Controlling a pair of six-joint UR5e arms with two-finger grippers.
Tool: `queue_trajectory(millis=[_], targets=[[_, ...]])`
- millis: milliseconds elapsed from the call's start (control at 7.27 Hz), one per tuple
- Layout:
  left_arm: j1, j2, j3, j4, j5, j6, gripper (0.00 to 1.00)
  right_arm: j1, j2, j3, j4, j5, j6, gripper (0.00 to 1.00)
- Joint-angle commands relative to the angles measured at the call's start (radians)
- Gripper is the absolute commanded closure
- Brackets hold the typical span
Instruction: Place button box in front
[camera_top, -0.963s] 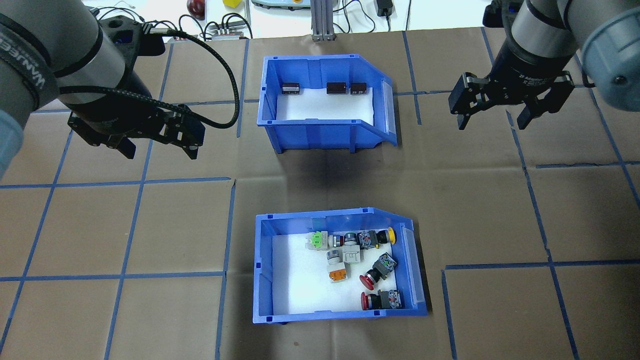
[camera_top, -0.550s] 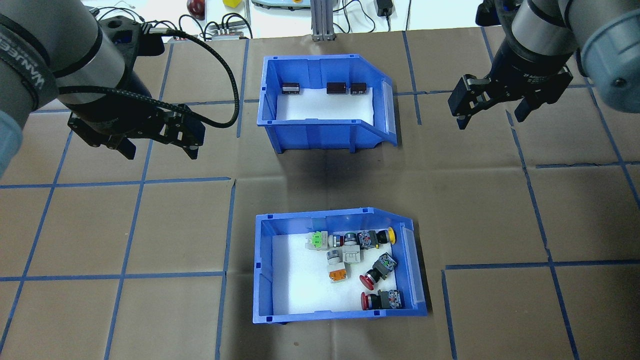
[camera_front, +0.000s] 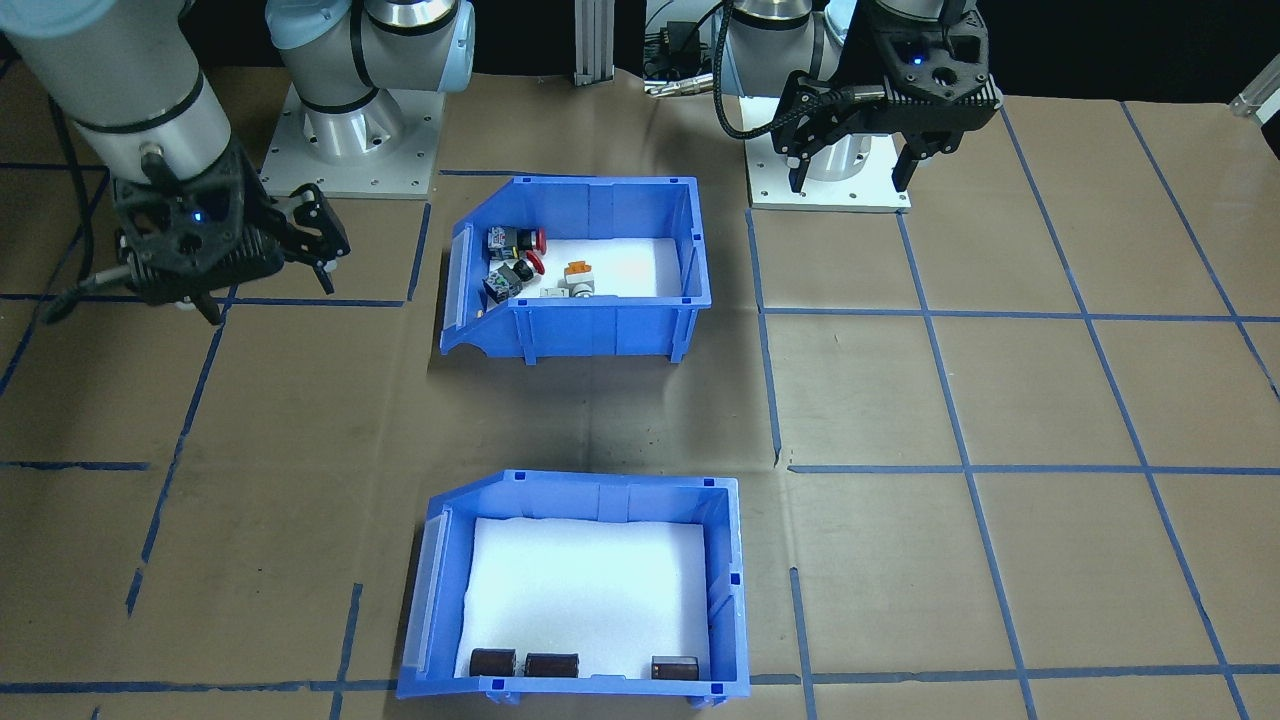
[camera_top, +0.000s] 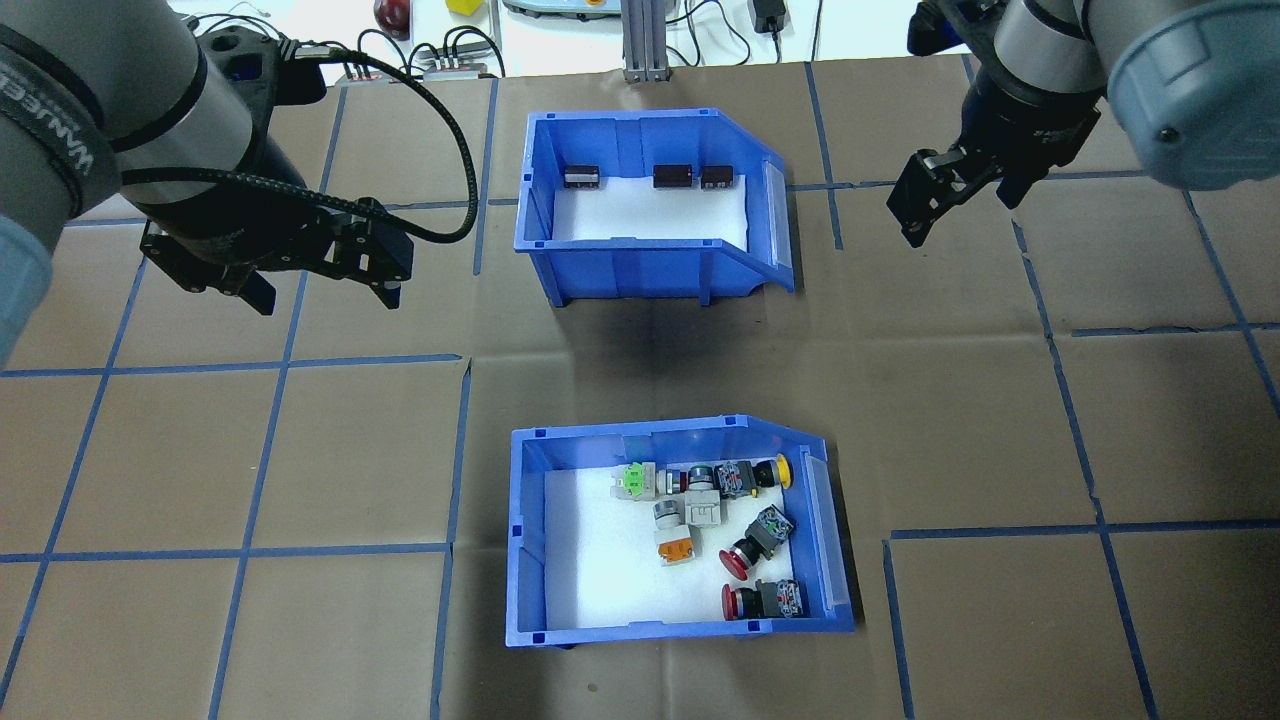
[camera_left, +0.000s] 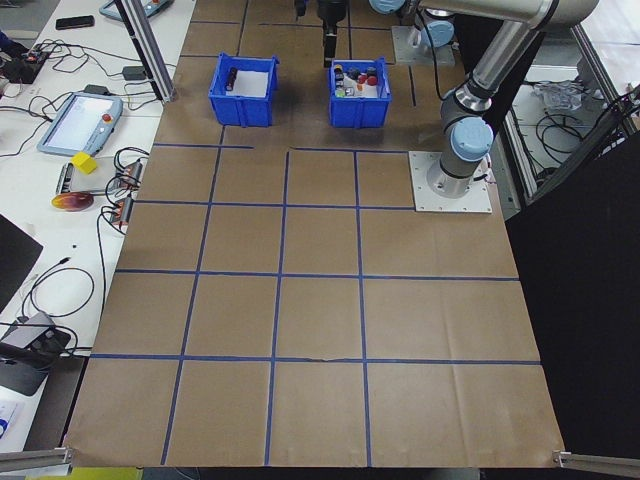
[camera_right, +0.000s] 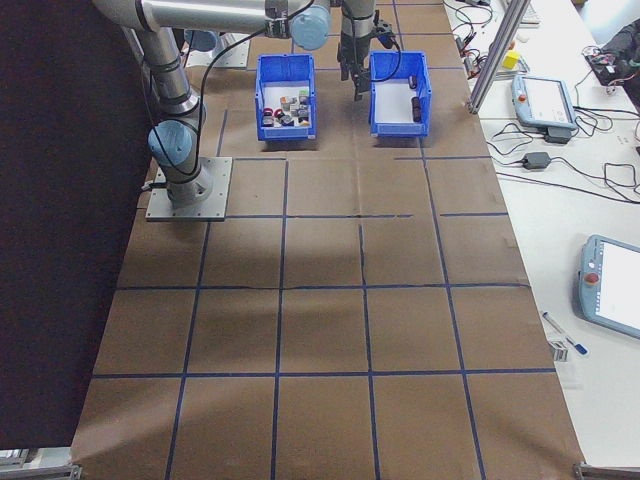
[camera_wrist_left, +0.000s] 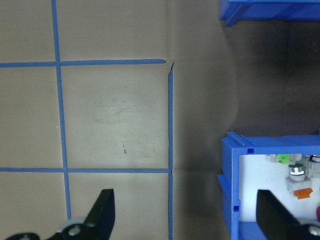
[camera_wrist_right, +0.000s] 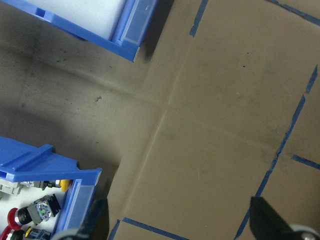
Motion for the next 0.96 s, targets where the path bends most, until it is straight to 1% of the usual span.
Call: queue_trajectory(millis=[0,138,275,413,550,688,826], targets=[[0.0,-0.003,0.0,0.011,-0.001,-0.026,0.01,0.048,0.124,-0.127,0.003,0.0,-0.124,0.0],[0.0,-0.003,0.0,0.01,-0.001,-0.049,0.01,0.097,0.183,-0.193,0.003,-0.001,-0.201,0.0],[0.0,-0.002,-0.003,-0.002,-0.003,-0.142,0.01,0.145,0.231,-0.253,0.003,-0.009,-0.276,0.0],[-0.001,0.008,-0.01,-0.004,0.006,-0.243,0.01,0.198,0.262,-0.287,0.003,-0.011,-0.357,0.0],[-0.005,0.017,-0.03,-0.004,-0.001,-0.321,0.01,0.244,0.282,-0.301,-0.015,-0.014,-0.388,0.0],[-0.005,0.04,-0.055,-0.002,-0.003,-0.416,0.01,0.271,0.308,-0.318,-0.019,-0.012,-0.402,0.0],[-0.006,0.061,-0.095,0.005,-0.001,-0.455,0.01,0.282,0.326,-0.345,-0.017,-0.009,-0.436,0.0]])
